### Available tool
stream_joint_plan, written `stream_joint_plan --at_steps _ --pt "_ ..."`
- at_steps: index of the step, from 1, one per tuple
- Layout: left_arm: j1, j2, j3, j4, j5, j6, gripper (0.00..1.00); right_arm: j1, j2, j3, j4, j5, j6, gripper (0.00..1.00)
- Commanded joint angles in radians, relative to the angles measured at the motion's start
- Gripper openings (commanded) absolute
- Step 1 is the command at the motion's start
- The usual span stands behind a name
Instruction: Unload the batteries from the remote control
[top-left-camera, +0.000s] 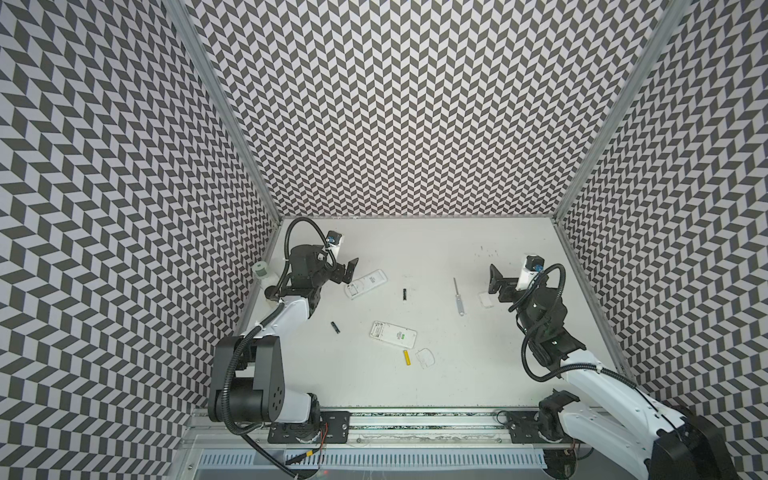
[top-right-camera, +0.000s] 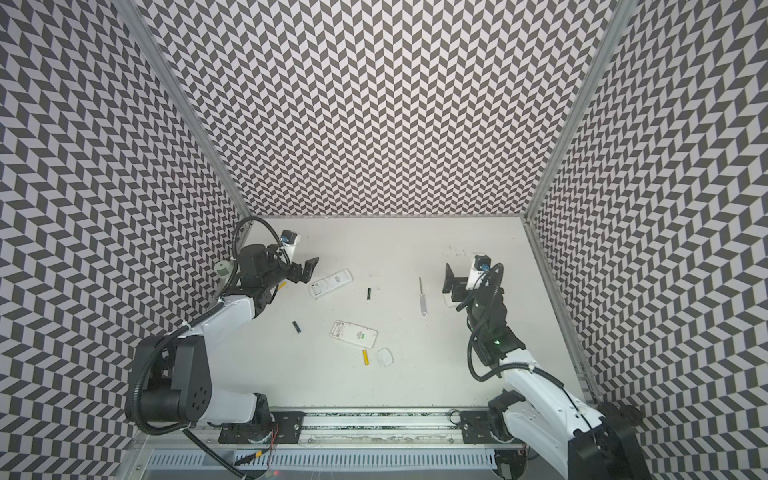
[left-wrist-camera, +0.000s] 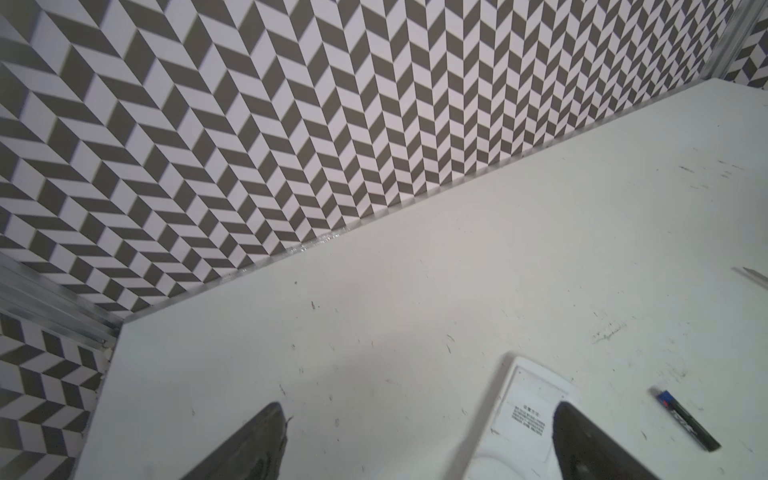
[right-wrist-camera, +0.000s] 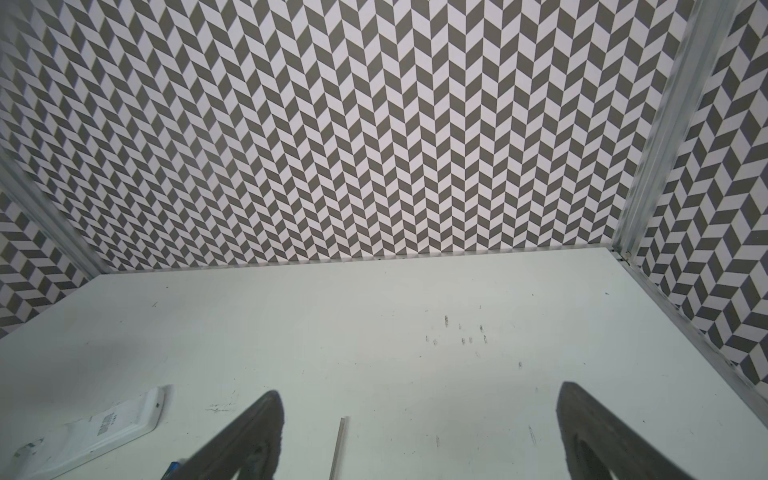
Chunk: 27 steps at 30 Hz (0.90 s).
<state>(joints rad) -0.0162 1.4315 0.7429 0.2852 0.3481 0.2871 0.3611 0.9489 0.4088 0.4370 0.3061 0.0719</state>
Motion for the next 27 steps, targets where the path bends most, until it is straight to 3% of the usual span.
stream_joint_plan --at_steps 1,5,11,22,27 --pt "0.002 0.01 -0.08 0.137 0.038 -0.035 1.0 -0.008 -0.003 -0.025 0.061 0.025 0.012 0.99" --pt "-0.006 0.013 -0.155 0.223 0.014 -0.043 1.0 -0.013 0.002 -0.028 0.056 0.038 -0.003 0.99" --pt "-0.027 0.036 -0.323 0.528 -0.068 -0.035 1.0 -0.017 0.025 -0.025 0.047 0.033 0.006 0.99" --pt "-0.077 0.066 -0.306 0.546 -0.276 -0.078 1.0 -0.021 -0.015 -0.087 0.112 0.056 -0.001 1.0" --pt "-0.077 0.06 -0.32 0.571 -0.29 -0.089 1.0 -0.022 -0.004 -0.073 0.097 0.057 -0.016 1.0"
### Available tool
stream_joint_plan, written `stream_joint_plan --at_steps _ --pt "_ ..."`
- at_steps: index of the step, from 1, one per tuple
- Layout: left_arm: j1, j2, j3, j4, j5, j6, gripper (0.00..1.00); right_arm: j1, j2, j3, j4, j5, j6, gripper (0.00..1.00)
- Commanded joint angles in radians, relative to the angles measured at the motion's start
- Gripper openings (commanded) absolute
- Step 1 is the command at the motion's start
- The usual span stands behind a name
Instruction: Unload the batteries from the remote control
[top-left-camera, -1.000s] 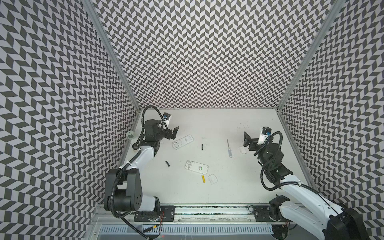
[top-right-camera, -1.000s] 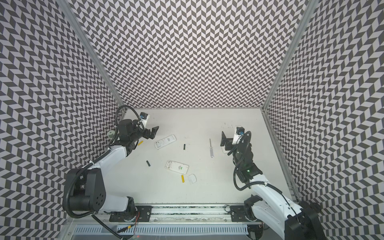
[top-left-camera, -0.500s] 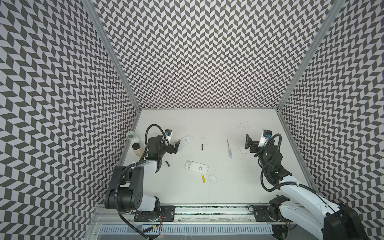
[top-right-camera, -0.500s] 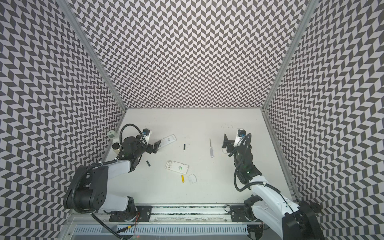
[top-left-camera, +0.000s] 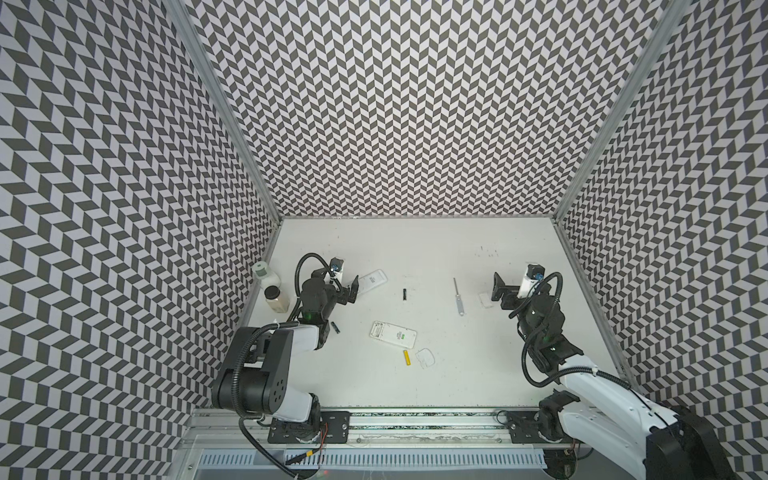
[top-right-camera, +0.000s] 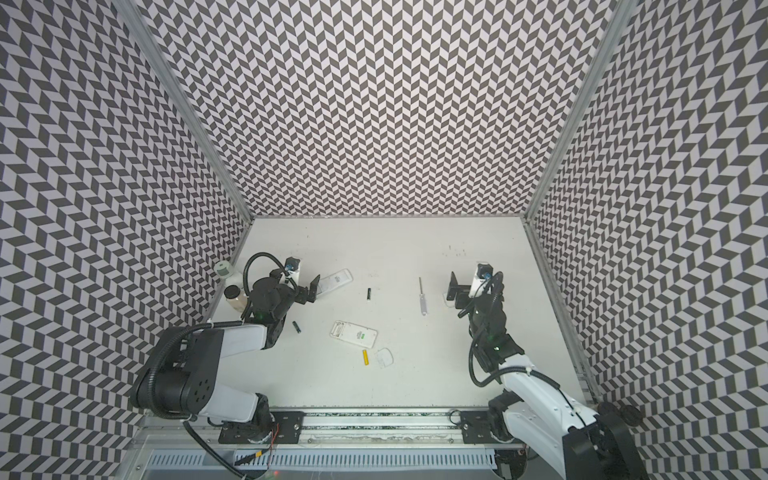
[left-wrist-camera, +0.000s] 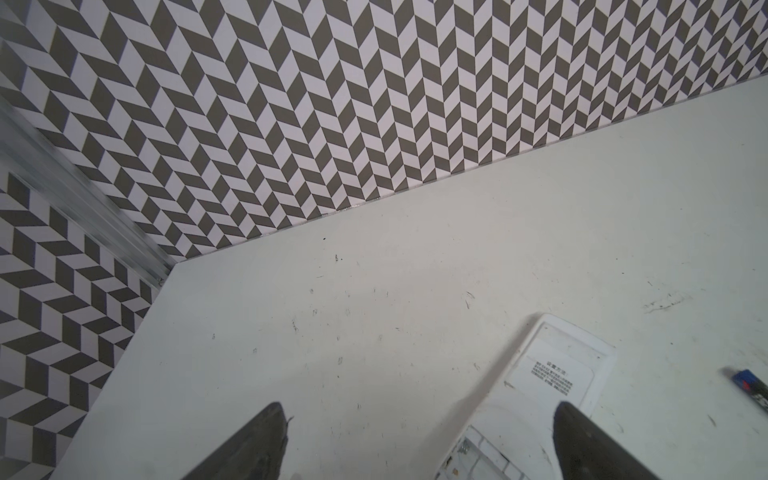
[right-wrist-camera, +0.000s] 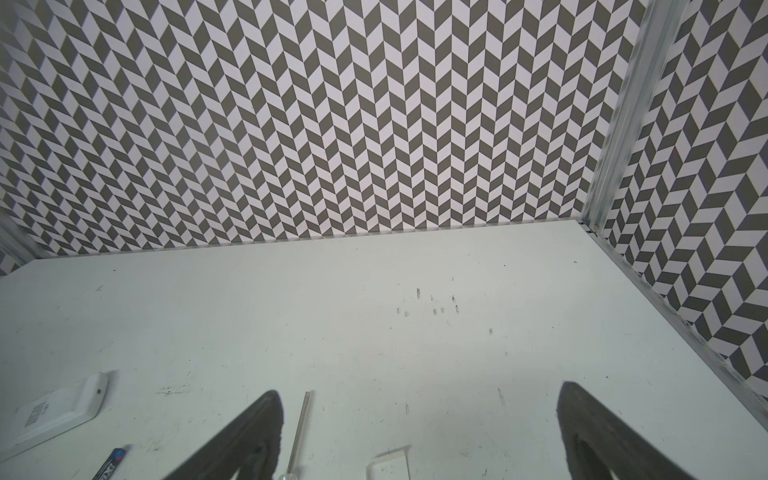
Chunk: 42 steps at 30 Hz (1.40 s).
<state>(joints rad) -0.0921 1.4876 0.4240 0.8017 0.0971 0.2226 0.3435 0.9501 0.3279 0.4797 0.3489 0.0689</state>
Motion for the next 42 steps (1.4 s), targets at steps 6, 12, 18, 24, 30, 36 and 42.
stream_joint_plan --at_steps 6,12,18,24,30,36,42 --pt "0.032 -0.002 -0.039 0.153 0.079 -0.07 0.99 -0.006 -0.004 0.01 0.06 0.006 -0.012 1.0" --pt "0.055 0.014 -0.079 0.256 0.093 -0.098 0.99 -0.007 0.008 0.009 0.067 -0.012 -0.009 0.99" --pt "0.106 0.11 -0.265 0.716 0.16 -0.149 1.0 -0.011 0.023 -0.012 0.112 -0.018 -0.01 0.99" --pt "0.127 0.093 -0.193 0.549 0.141 -0.179 1.0 -0.012 0.069 -0.02 0.167 -0.041 -0.058 1.0" --pt "0.129 0.086 -0.189 0.531 0.146 -0.178 1.0 -0.017 0.144 -0.025 0.251 -0.017 -0.113 0.99" --pt "0.131 0.085 -0.19 0.533 0.147 -0.178 1.0 -0.047 0.263 -0.064 0.408 0.073 -0.128 0.99" --pt "0.135 0.092 -0.195 0.552 0.154 -0.181 1.0 -0.079 0.433 -0.135 0.742 0.105 -0.154 1.0"
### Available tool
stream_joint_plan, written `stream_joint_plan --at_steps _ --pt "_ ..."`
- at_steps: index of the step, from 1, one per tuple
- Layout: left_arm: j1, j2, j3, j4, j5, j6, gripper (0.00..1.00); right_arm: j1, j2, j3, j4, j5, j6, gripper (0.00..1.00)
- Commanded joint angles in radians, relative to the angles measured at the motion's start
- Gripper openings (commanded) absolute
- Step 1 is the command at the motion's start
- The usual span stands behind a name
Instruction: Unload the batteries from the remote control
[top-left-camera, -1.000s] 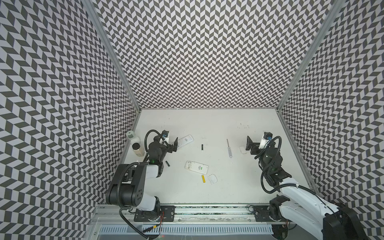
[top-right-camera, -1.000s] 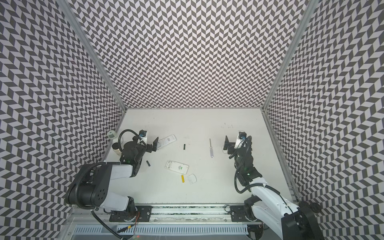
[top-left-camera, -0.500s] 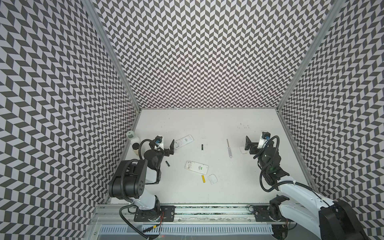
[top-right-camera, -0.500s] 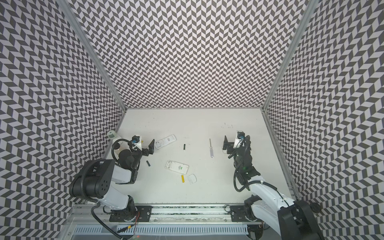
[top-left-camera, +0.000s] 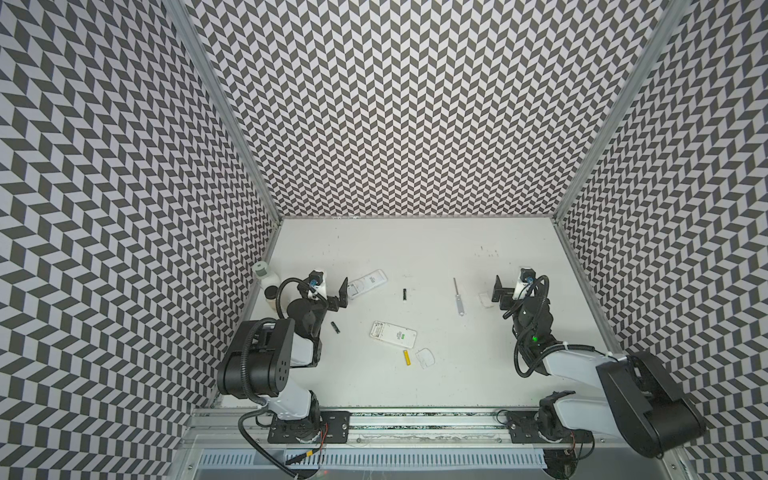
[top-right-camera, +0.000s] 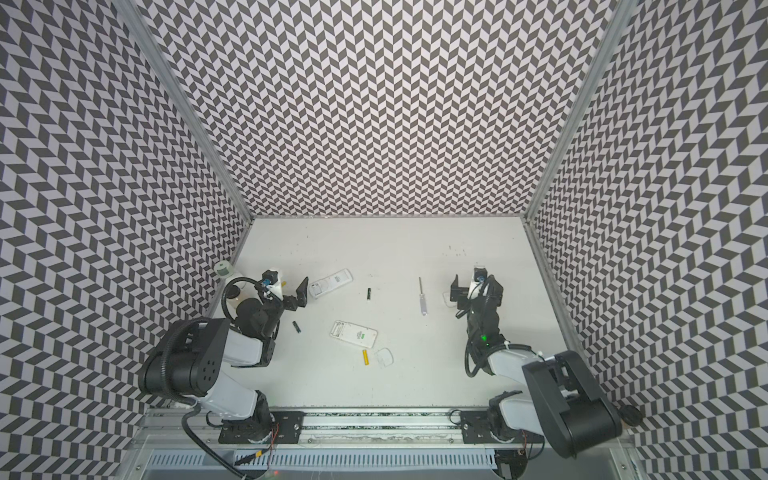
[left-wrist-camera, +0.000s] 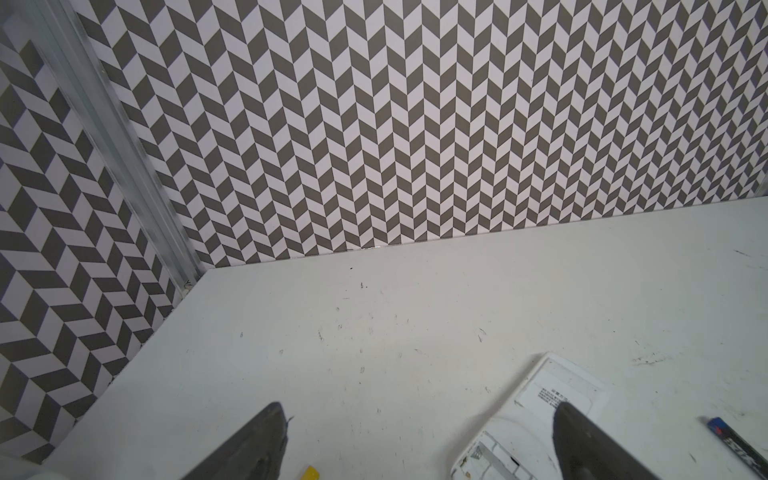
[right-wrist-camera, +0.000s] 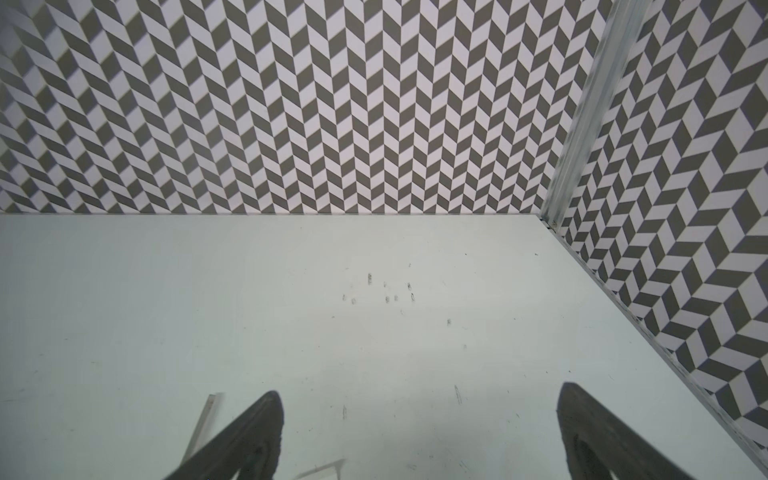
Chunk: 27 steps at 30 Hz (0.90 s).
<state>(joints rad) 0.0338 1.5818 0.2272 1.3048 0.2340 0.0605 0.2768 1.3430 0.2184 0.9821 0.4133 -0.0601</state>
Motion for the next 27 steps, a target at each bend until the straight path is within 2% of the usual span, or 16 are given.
stream_joint_plan --at_steps 1,3,5,9,12,14,18,27 --pt "0.008 -0.001 0.001 0.051 0.017 -0.02 1.0 -0.014 0.054 -0.021 0.254 0.048 -0.033 1.0" --pt "0.009 0.001 0.001 0.056 0.019 -0.02 1.0 -0.019 0.07 -0.005 0.243 0.051 -0.043 1.0" --pt "0.009 -0.004 0.003 0.046 0.019 -0.02 1.0 -0.038 0.078 -0.005 0.239 0.008 -0.051 0.98" --pt "0.009 -0.006 0.004 0.037 0.02 -0.017 1.0 -0.081 0.141 -0.041 0.38 -0.031 -0.022 0.98" --pt "0.009 -0.01 0.006 0.029 0.019 -0.017 1.0 -0.115 0.185 -0.058 0.47 -0.108 -0.019 0.99" --pt "0.01 -0.009 0.007 0.03 0.019 -0.018 1.0 -0.163 0.191 -0.046 0.408 -0.199 0.019 0.99" --pt "0.01 -0.009 0.006 0.031 0.02 -0.016 1.0 -0.228 0.224 -0.005 0.364 -0.291 0.066 0.99" --pt "0.008 -0.018 0.013 0.001 0.019 -0.013 1.0 -0.228 0.218 -0.005 0.352 -0.295 0.059 0.99"
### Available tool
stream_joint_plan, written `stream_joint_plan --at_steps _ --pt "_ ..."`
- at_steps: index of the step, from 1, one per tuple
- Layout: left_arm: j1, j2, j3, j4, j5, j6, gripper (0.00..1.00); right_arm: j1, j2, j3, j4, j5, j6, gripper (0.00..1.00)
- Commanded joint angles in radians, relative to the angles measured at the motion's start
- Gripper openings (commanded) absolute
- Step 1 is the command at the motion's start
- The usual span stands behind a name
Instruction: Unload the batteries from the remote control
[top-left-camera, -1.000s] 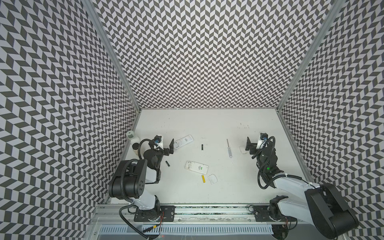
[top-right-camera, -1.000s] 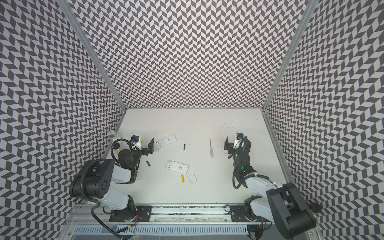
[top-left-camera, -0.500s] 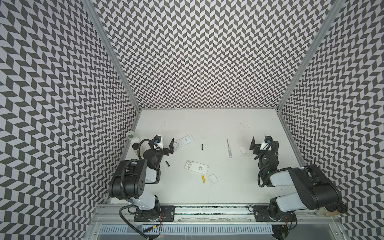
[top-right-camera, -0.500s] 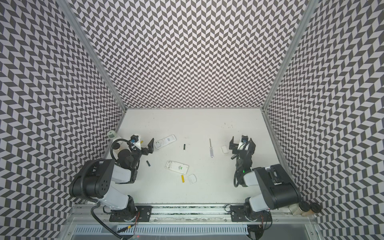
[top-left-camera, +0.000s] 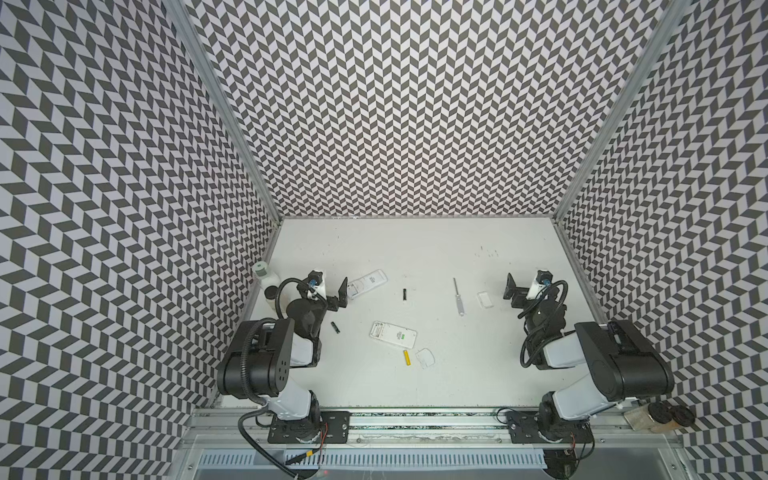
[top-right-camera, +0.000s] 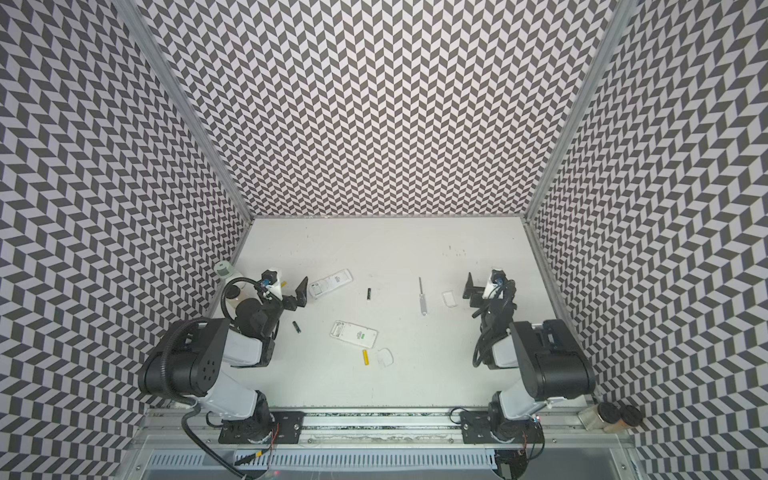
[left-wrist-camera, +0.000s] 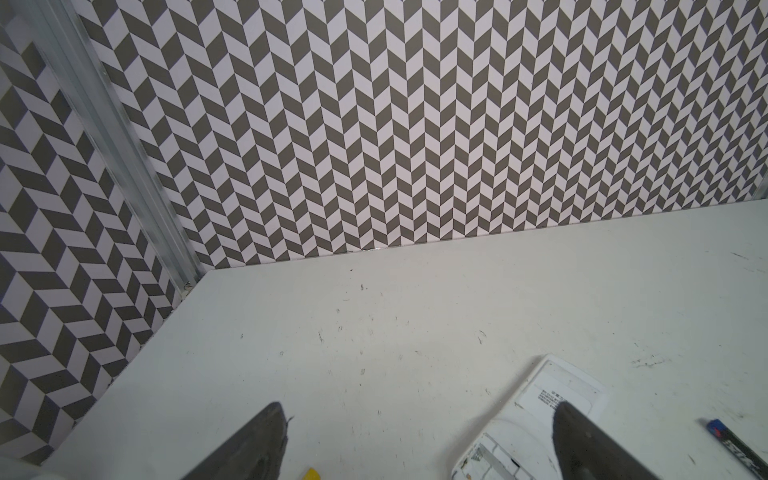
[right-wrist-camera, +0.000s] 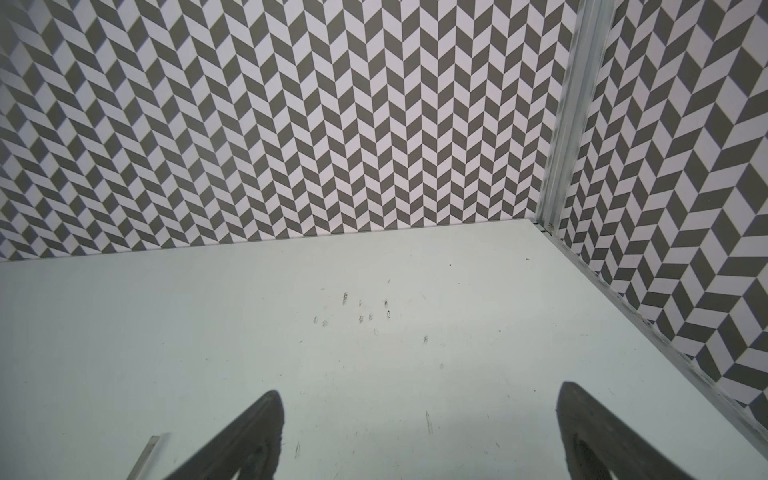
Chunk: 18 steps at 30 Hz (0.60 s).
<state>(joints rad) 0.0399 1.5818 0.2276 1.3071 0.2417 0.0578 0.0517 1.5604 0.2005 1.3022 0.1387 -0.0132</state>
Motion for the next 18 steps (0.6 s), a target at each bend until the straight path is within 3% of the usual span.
stream_joint_plan --at_steps 1,18 --pt "0.002 -0.019 0.012 -0.002 0.012 -0.011 1.0 -0.001 0.0 0.013 0.034 -0.021 0.012 0.99" --pt "0.003 -0.017 0.012 -0.001 0.012 -0.01 1.0 -0.001 -0.001 0.013 0.029 -0.019 0.012 0.99"
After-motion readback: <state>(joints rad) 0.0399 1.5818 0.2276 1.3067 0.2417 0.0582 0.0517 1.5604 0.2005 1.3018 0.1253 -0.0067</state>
